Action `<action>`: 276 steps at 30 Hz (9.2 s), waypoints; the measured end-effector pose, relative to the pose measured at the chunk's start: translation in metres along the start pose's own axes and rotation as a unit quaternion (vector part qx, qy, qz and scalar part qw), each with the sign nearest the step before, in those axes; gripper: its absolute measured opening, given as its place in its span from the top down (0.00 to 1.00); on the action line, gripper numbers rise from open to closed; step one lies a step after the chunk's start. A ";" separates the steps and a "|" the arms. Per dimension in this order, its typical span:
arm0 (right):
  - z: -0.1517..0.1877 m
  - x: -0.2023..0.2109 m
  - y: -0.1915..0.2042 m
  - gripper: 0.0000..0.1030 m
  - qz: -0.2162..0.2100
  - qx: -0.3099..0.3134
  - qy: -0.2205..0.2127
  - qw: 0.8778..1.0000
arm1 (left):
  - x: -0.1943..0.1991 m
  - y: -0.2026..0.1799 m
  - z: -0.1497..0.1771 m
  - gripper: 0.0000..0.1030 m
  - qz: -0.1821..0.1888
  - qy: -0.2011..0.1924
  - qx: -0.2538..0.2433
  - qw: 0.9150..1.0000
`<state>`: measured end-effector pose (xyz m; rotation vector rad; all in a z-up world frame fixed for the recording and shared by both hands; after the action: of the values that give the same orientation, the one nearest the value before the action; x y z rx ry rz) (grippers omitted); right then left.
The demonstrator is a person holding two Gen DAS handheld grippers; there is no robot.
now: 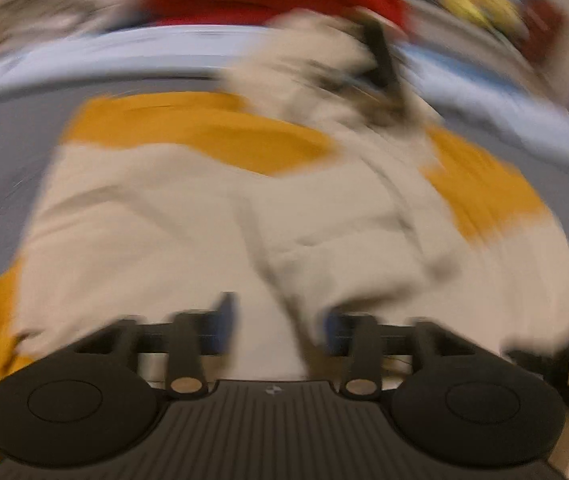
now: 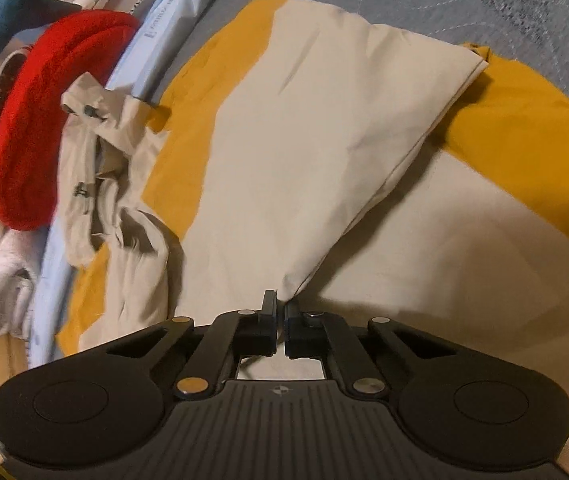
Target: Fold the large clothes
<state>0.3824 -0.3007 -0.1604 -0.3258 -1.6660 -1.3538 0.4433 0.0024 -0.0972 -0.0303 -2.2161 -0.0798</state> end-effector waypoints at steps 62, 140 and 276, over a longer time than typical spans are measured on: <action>0.000 0.029 0.016 1.00 -0.026 0.033 -0.093 0.995 | 0.053 0.114 -0.031 0.93 0.096 -0.147 0.176 0.969; -0.024 0.234 0.064 0.45 -0.171 0.344 -0.298 0.874 | 0.383 -0.081 -0.069 0.17 0.023 -0.239 -0.020 0.971; 0.026 0.032 0.107 0.65 -0.193 0.226 -0.017 0.955 | -0.018 0.030 -0.080 0.42 0.133 -0.106 -0.045 0.984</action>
<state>0.4272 -0.2505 -0.0677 0.2599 -2.0810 -1.1899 0.5194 0.0268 -0.0620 -0.4013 -2.3981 -0.0291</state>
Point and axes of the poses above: each gripper's, at about its wrist camera, not at the fingertips, and x roughly against the way its jaws point, y to its left, z to its underside, the point moved 4 cm from there along -x, roughly the way its jaws point, and after that the axes turned 15 degrees about -x, right-handed, at the moved point
